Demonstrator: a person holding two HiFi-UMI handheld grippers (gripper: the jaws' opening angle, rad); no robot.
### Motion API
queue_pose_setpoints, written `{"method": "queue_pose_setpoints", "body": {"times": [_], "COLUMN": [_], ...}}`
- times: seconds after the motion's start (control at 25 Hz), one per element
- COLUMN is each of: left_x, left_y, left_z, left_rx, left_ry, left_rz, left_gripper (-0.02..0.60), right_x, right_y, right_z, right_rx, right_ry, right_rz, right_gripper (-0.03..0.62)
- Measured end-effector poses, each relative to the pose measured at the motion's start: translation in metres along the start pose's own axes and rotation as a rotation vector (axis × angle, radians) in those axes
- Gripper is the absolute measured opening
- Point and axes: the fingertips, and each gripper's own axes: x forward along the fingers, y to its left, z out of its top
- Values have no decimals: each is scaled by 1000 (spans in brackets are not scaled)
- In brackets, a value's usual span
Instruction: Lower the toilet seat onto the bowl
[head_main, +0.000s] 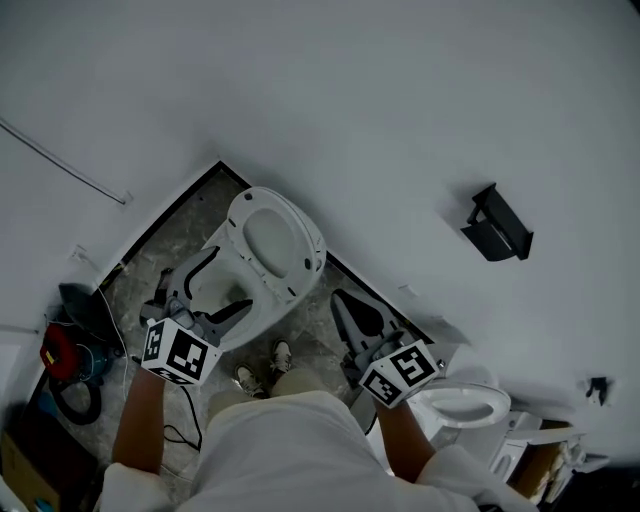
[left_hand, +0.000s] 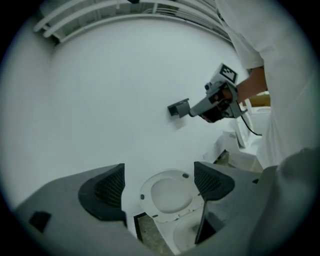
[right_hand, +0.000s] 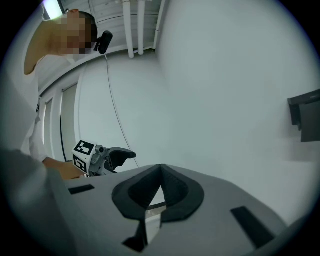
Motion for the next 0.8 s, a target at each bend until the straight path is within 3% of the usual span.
{"method": "queue_pose_setpoints", "body": {"times": [0.08,0.2,0.4,0.64,0.8], "left_x": [23,60,112,165,192], "left_y": [2,11,18,5,12], "left_z": [-2,-11,-33,-61,-77], "left_rx": [96,179,220,340,402], "left_ry": [59,115,175,270,328], "left_rz": [-63,-107,-163,-295,-326], "left_gripper": [416,416,416,416,416], "right_x": [5,11,22,35,41], "right_y": [-12,-29,-56,-78,-84], "right_z": [2,-4,-21,-39,-41], "right_rx": [5,16,60,108,119], "right_ry": [-16,-5,23,29,22], "right_rz": [-4,-5,-10,-19,-17], "right_gripper": [-2,-2,-2,-2,-2]}}
